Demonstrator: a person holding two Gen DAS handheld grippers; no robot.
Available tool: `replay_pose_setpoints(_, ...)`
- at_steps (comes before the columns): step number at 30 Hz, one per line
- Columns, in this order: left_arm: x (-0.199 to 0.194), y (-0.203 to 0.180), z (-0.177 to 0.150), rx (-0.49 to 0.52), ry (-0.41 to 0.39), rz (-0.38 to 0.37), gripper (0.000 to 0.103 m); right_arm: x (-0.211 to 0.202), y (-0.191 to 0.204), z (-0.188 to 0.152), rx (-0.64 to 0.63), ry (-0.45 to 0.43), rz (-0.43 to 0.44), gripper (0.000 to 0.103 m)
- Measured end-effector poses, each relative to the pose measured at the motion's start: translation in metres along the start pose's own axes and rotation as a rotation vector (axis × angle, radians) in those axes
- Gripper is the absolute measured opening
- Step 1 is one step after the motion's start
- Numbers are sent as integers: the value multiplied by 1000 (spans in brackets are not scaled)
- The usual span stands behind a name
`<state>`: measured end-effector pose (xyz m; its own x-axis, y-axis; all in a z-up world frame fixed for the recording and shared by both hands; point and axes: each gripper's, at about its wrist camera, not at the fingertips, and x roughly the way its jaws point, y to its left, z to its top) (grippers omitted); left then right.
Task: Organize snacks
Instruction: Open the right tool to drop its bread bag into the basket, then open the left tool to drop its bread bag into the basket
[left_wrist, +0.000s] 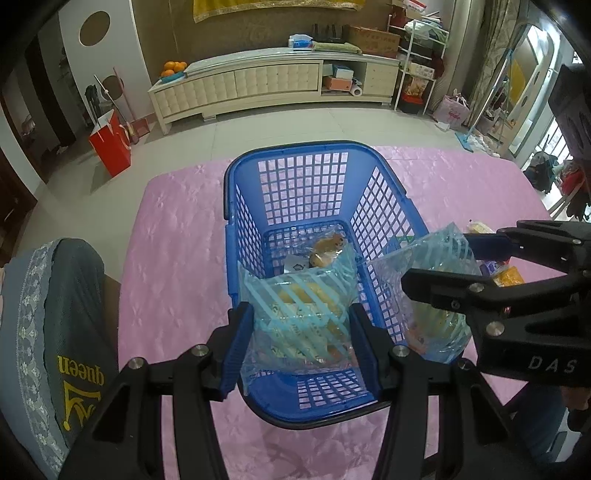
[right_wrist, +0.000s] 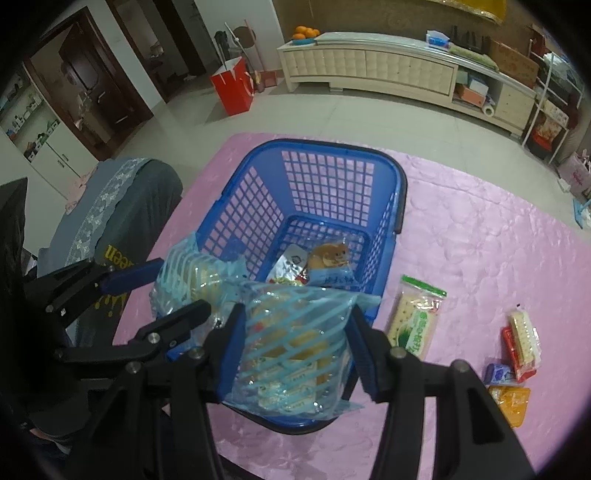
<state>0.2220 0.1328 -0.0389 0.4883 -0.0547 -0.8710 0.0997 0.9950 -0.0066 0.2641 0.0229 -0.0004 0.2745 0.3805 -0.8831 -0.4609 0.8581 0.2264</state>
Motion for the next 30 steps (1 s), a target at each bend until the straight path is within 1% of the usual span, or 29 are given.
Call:
replay_pose_setpoints(2,0,-1,-1,4,2,2,50,2,-1,-2,9,13,9,58)
replay_pose_setpoints(5,0,-3,-1,9,3,6,50,3,-4,-4,22,18,15,62)
replay_pose_setpoints(6,1,-4,-1,12,5,8,50,4,-6,-5,26,26,16,65)
replay_pose_setpoints(7,1,-5,-1,16,6,9,50,4,-7,-5,28,34,26,71)
replay_pose_setpoints(8,1,-5,-1,17,7,12,50,3,-8,-6,31,35,31,74)
replay_pose_setpoints(10,1,-6,-1,18,10,17,50,-1,-12,-7,36,18,14,80)
replay_pose_setpoints(16,1,-11,0,24,16,18,50,-14,-24,-9,62,-19,-10,82)
replay_pose_setpoints(20,1,-16,0,29,15,8,50,-25,-30,-14,49,-48,-50,82)
replay_pose_setpoints(26,10,-37,4,54,26,-8,50,-30,-42,-23,43,-62,-99,82)
replay_pose_setpoints(30,19,-51,8,75,36,-16,51,-31,-52,-28,56,-61,-107,82)
